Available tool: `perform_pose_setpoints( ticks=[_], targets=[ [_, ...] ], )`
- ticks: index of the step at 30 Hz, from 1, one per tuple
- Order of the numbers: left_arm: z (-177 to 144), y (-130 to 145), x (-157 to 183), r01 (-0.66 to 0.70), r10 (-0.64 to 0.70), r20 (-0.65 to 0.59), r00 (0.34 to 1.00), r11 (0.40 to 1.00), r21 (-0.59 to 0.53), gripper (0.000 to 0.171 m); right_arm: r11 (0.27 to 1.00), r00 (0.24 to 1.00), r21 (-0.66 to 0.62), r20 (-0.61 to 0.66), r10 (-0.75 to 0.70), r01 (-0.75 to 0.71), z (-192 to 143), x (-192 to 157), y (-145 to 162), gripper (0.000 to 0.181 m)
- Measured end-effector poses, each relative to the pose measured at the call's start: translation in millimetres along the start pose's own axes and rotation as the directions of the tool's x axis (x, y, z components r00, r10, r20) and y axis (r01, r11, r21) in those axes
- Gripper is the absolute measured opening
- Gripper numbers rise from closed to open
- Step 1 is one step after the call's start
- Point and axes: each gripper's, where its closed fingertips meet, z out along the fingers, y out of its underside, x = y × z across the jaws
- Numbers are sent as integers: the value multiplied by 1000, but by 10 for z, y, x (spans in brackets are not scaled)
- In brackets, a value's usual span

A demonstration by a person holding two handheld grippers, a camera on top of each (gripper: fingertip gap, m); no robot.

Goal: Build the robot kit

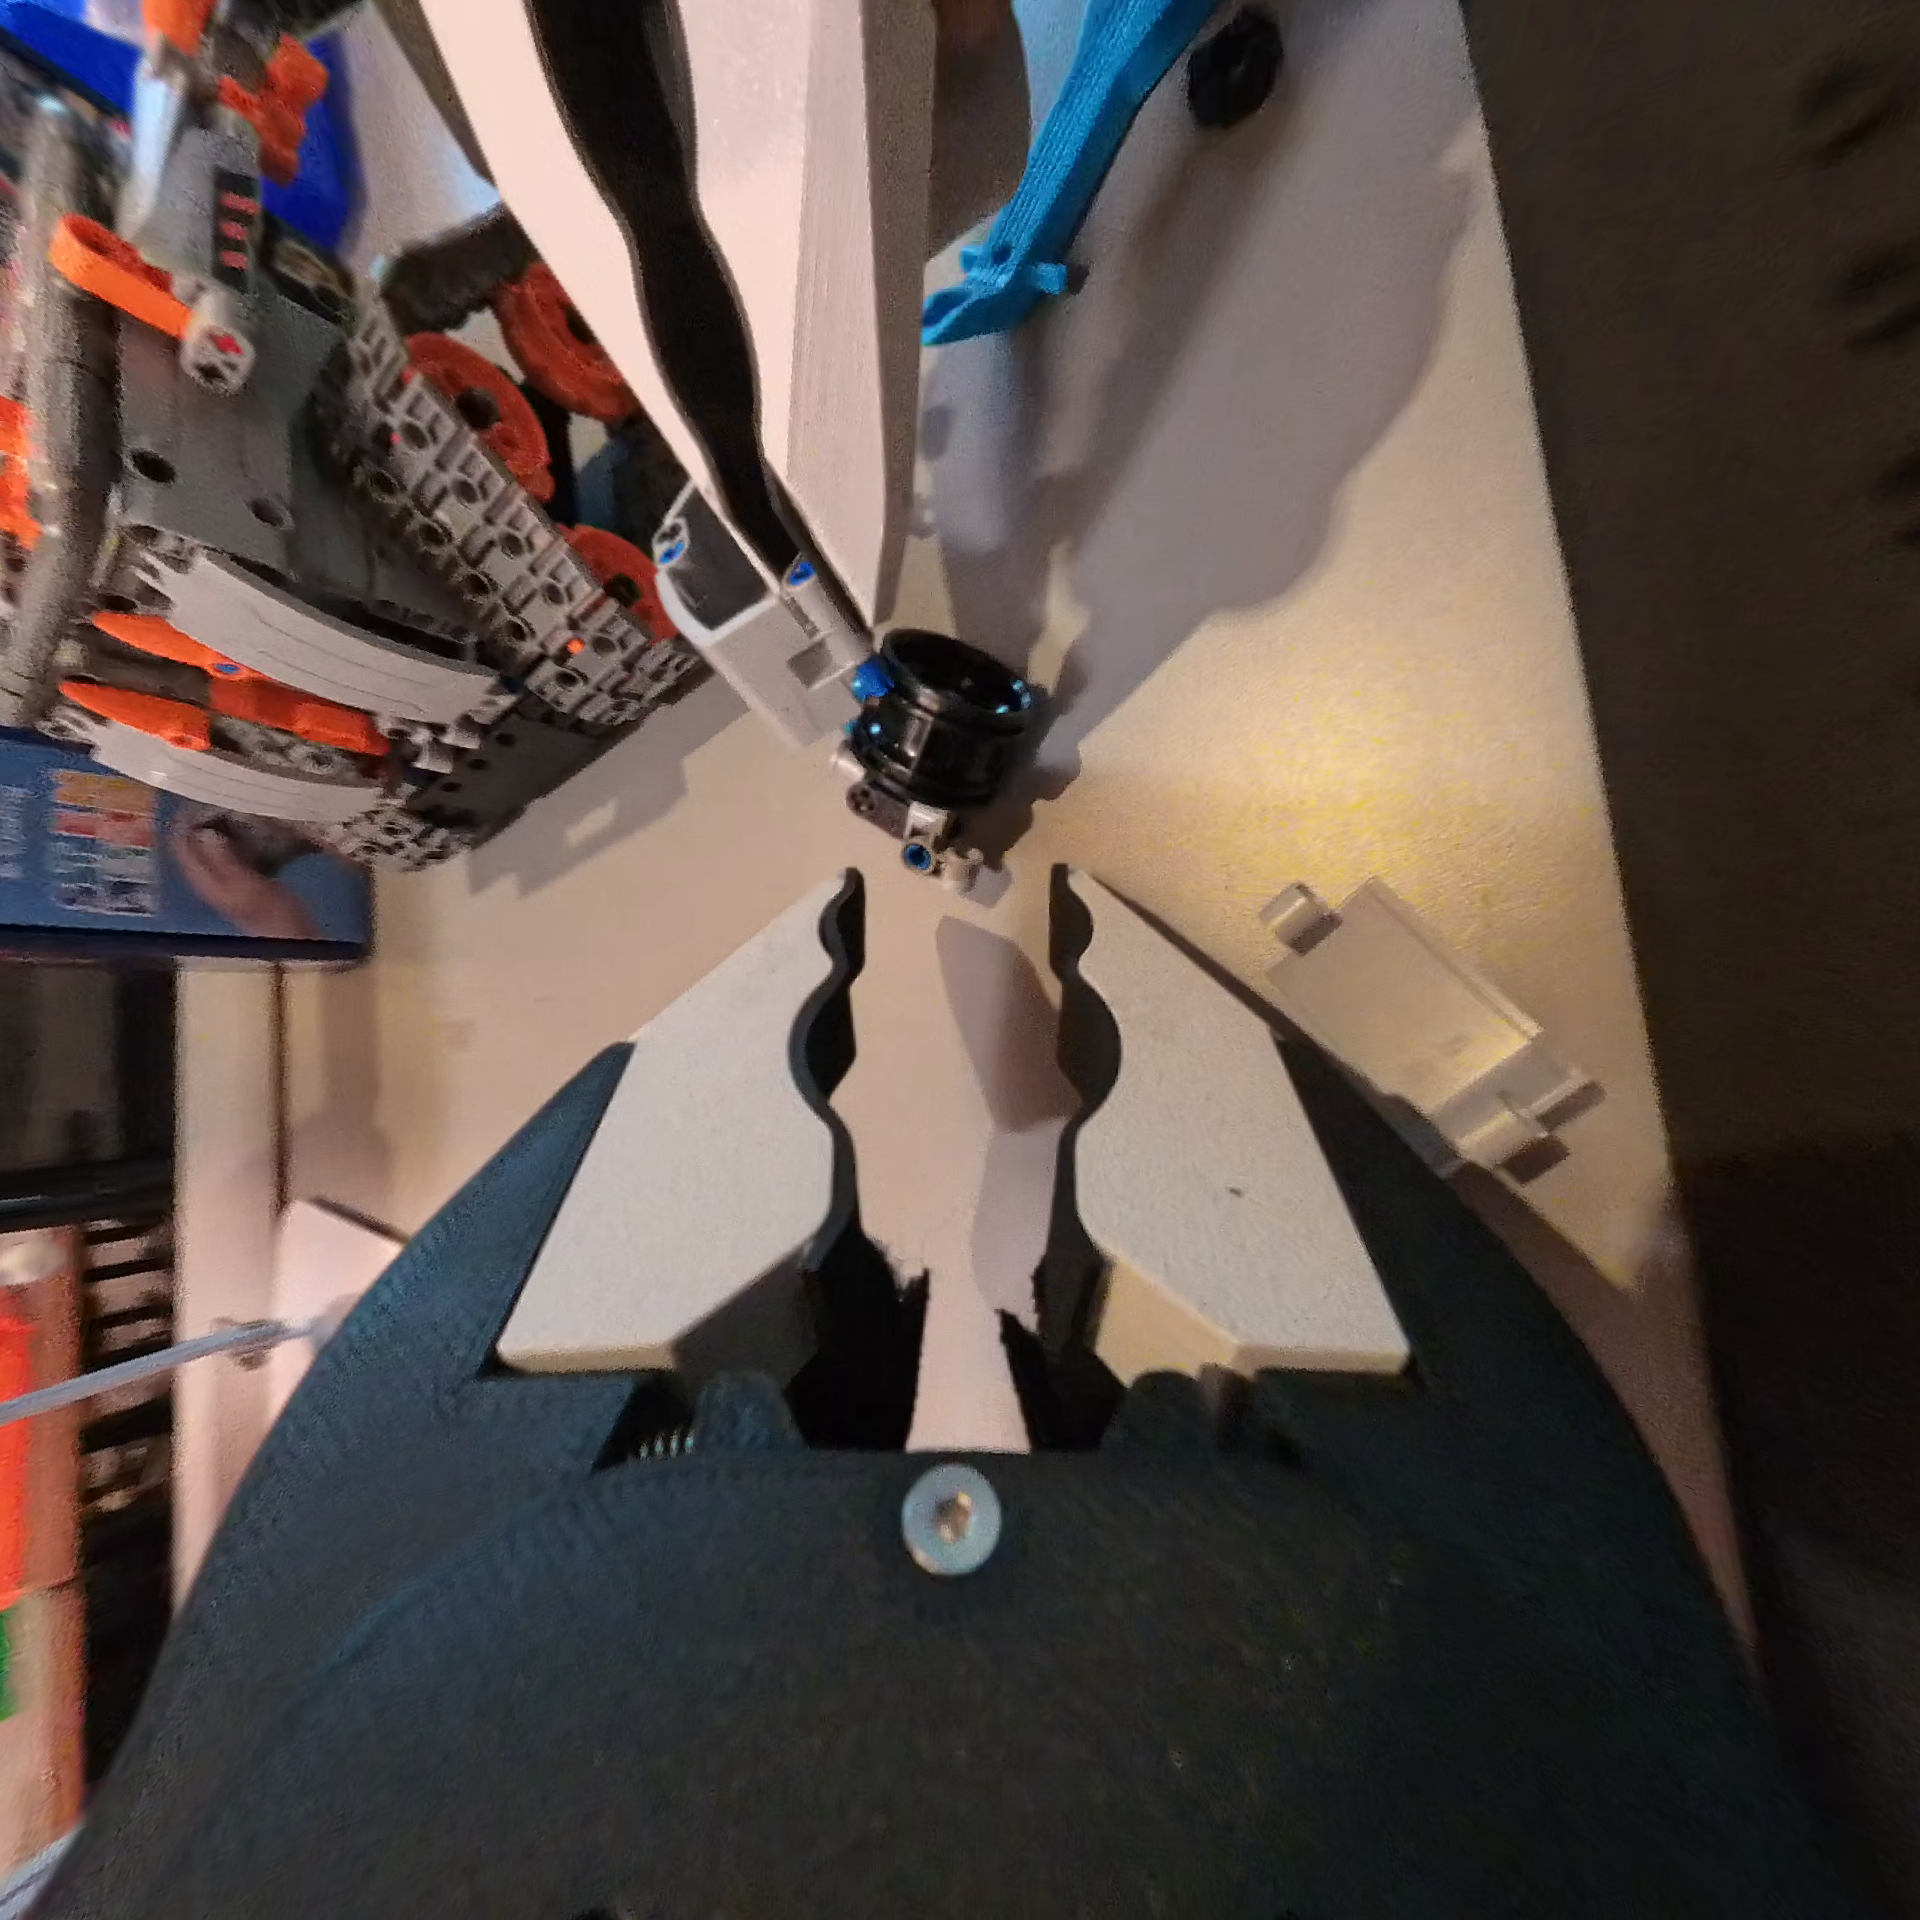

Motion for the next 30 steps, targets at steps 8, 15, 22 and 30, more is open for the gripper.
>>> perform_pose_setpoints(
  ticks=[8, 15, 22, 30],
  targets=[
    [69, -2, -27, -60, 60, 8, 998, 998, -7, 24, 1000, 1000, -2, -11, 19, -19, 0, 35, 19, 5],
    [91, -29, -47, -167, 169, 98, 981, 985, -32, 17, 999, 999, -20, -20, 35, -35, -3, 69, 68, 5],
    [78, 39, -91, -122, 123, 83, 989, 992, -24, 23, 997, 998, -76, -65, -11, 6, 24, 105, 137, 5],
    [115, -5, -62, -134, 134, 53, 990, 991, -19, 18, 999, 999, 22, -38, -33, 34, -19, -34, -94, 5]
  ],
)
